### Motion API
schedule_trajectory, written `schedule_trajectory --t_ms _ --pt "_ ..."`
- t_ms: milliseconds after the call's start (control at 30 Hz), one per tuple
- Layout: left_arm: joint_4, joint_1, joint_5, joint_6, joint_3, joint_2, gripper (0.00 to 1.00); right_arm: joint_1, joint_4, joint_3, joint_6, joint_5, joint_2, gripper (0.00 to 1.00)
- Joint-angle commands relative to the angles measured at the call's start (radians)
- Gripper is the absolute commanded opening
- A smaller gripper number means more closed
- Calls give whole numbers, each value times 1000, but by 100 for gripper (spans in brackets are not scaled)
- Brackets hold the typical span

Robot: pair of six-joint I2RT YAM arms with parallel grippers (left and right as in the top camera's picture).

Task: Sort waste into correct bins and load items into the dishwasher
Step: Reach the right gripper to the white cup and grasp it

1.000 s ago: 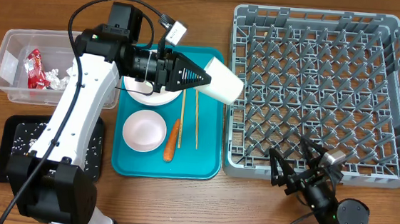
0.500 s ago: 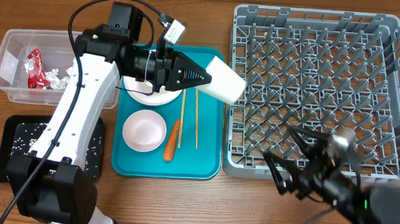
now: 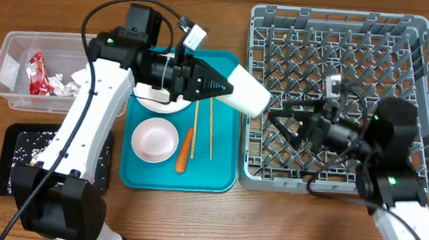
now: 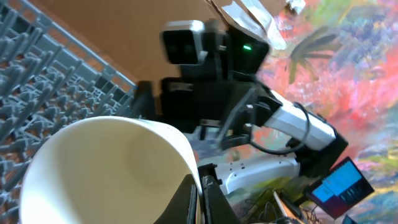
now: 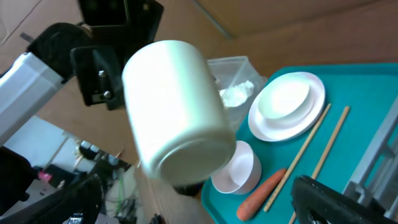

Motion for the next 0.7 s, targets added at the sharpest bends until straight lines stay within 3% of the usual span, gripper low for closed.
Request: schedule_trajectory --t_ms 0,167,500,667 --pt "27 -20 29 7 2 7 4 -2 82 22 1 -125 69 100" --pt "32 -20 29 8 2 7 4 -2 204 22 2 -240 150 100" --pt "44 -20 17 8 2 7 4 64 304 22 2 -289 164 88" --pt "44 -20 17 8 2 7 4 85 402 22 5 -288 164 70"
